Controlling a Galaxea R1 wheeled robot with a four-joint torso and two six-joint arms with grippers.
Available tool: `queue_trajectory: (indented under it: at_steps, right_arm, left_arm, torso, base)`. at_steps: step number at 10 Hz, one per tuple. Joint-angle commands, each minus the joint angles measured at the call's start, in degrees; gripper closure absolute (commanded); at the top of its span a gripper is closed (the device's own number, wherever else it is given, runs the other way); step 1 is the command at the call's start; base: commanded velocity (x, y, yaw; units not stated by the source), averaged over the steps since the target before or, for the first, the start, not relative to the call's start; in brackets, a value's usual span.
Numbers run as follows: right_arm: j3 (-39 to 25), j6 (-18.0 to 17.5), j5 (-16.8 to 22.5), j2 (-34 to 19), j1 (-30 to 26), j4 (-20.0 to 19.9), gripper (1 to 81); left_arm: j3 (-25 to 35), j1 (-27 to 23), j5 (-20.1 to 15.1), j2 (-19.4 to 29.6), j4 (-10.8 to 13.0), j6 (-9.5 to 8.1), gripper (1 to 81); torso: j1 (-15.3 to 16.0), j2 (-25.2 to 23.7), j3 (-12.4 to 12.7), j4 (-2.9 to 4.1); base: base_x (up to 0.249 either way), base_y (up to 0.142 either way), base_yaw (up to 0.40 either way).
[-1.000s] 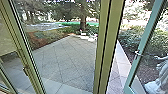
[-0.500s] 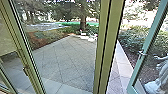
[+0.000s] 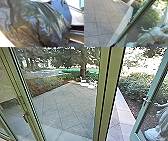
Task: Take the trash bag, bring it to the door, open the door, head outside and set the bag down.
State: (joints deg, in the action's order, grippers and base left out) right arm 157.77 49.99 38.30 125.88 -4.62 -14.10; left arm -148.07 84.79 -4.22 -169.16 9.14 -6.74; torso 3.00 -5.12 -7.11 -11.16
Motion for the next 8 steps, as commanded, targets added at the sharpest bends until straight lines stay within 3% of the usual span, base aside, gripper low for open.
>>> queue_trajectory:
  at_steps: [1, 2, 6, 8]
  right_arm:
    - [-0.4, -0.1, 12.1, -1.7, -8.0, -12.8, 1.0]
    - [-1.2, 0.4, 14.8, -3.4, -5.7, -15.6, 1.0]
    - [-9.0, 0.7, 15.6, -11.0, 2.4, -18.3, 1.0]
    - [-12.6, 0.6, 15.6, -13.7, 9.1, -24.0, 1.0]
  left_arm:
    - [0.4, -2.1, -3.4, 0.0, -0.5, 0.06, 81.1]
    - [0.5, -2.1, -3.4, 0.0, -0.5, 0.15, 81.1]
    - [0.5, -2.1, -3.4, -0.1, -0.1, 0.15, 81.1]
    - [0.5, -2.1, -3.4, -0.3, 0.0, 0.24, 81.1]
  torso:
    - [0.0, 0.0, 0.0, 0.00]
    - [0.0, 0.0, 0.0, 0.00]
    - [0.0, 0.0, 0.0, 0.00]
    - [0.0, 0.0, 0.0, 0.00]
  base:
    - [0.000, 0.000, 0.000]
    - [0.000, 0.000, 0.000]
    - [0.000, 0.000, 0.000]
    - [0.000, 0.000, 0.000]
